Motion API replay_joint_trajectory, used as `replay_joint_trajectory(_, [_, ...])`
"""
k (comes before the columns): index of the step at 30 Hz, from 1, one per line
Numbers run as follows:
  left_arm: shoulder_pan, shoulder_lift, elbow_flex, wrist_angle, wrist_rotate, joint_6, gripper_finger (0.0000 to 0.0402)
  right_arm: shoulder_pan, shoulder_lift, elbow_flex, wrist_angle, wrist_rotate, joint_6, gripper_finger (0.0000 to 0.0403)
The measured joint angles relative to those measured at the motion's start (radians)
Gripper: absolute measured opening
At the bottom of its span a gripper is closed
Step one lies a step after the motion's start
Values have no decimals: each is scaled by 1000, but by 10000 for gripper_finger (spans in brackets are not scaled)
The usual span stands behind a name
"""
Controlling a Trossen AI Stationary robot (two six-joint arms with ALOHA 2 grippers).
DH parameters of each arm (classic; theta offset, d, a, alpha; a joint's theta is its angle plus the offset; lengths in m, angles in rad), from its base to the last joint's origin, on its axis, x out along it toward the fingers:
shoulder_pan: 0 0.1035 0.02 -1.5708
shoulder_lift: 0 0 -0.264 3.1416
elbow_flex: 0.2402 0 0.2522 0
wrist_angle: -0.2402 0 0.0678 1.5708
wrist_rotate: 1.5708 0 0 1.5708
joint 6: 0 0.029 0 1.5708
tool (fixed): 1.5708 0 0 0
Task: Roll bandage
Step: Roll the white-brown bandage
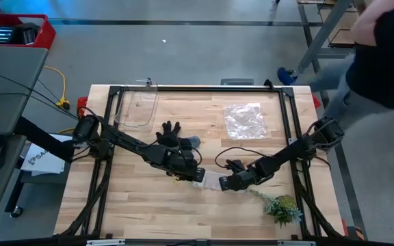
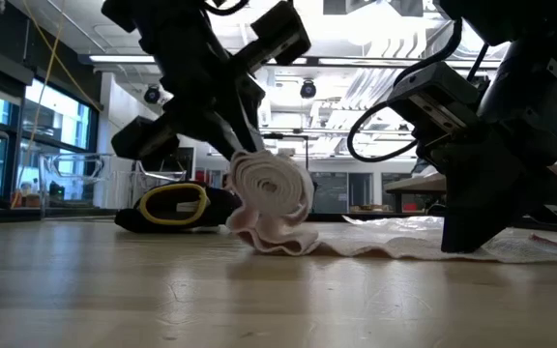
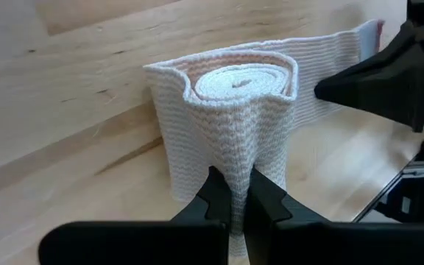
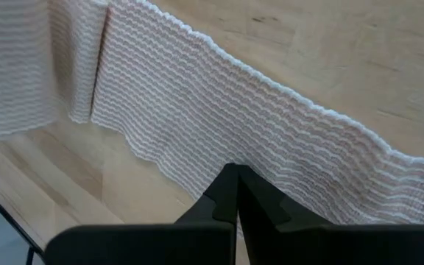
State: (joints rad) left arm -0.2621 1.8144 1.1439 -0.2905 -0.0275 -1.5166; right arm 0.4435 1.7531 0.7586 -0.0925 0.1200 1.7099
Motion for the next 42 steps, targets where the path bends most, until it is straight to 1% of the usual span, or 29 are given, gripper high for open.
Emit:
replay_joint_trajectory(5, [5,-1,6,37,-27,22,4,0,0,0,2,2,-6,0])
replay_joint_trajectory(10, [9,26,5,58,-3,34,5,0,1,-1,8,9,-6,0])
replay_joint_trajectory(14, [9,42,5,131,16,41,5,0,1,-2,12,11,-6,0])
replay_joint_trajectory(20, [11,46,5,183,18,102,10,-1,2,-2,25,17,-6,0])
replay_joint_trajectory(23, [14,46,5,202,18,113,26,-1,2,-2,30,21,-6,0])
replay_joint_trajectory(33, [15,46,5,208,10,133,106,-1,2,-2,39,21,-5,0])
replay_joint_trajectory(39, [16,46,5,219,-2,134,133,0,2,-2,39,26,-6,0])
replay_joint_trajectory(42, [34,39,5,198,-1,171,141,0,1,-2,39,26,-6,0])
